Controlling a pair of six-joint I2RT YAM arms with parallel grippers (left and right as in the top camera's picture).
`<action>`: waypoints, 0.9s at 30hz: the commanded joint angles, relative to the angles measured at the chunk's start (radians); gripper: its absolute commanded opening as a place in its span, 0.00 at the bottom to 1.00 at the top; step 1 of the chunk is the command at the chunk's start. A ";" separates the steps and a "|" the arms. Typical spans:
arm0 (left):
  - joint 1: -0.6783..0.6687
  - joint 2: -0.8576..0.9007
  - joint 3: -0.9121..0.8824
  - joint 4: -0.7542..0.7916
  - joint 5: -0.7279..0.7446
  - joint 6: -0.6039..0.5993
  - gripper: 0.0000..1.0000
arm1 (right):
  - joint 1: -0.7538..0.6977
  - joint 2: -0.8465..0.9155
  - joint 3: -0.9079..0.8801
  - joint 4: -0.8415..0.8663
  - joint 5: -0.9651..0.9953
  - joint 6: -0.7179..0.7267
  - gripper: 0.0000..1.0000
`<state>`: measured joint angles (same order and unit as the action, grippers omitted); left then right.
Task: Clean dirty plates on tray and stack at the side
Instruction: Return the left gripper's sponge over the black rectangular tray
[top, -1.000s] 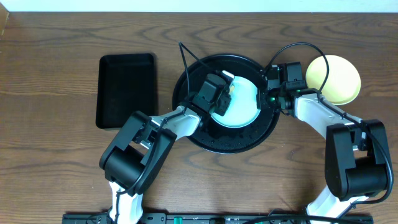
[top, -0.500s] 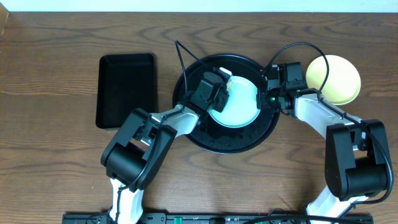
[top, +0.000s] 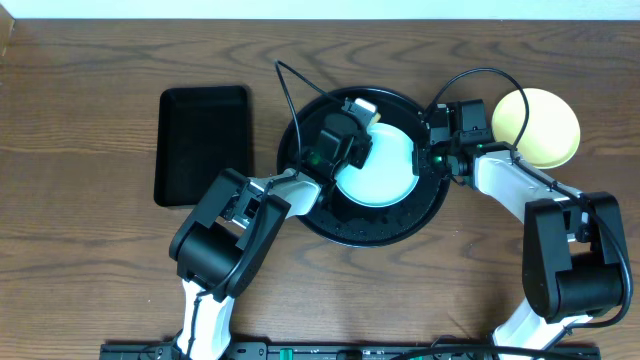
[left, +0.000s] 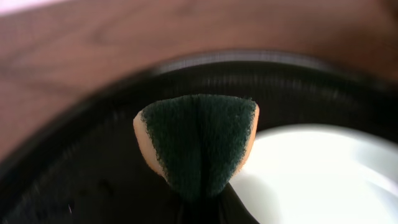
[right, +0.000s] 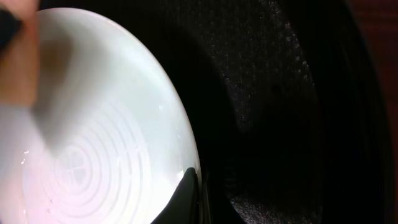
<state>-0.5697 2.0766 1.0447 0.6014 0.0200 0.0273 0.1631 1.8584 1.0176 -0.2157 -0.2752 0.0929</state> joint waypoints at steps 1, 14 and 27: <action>0.007 -0.035 0.005 0.066 -0.005 0.009 0.11 | 0.008 0.005 -0.004 -0.001 -0.021 -0.027 0.01; 0.115 -0.426 0.005 -0.270 -0.006 -0.002 0.08 | 0.009 0.005 -0.004 0.002 -0.021 -0.027 0.01; 0.568 -0.564 0.005 -0.756 0.156 -0.084 0.08 | 0.009 -0.099 0.050 0.005 0.026 -0.027 0.01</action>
<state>-0.0608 1.5230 1.0470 -0.1204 0.1032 -0.0414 0.1631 1.8435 1.0191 -0.2127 -0.2790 0.0818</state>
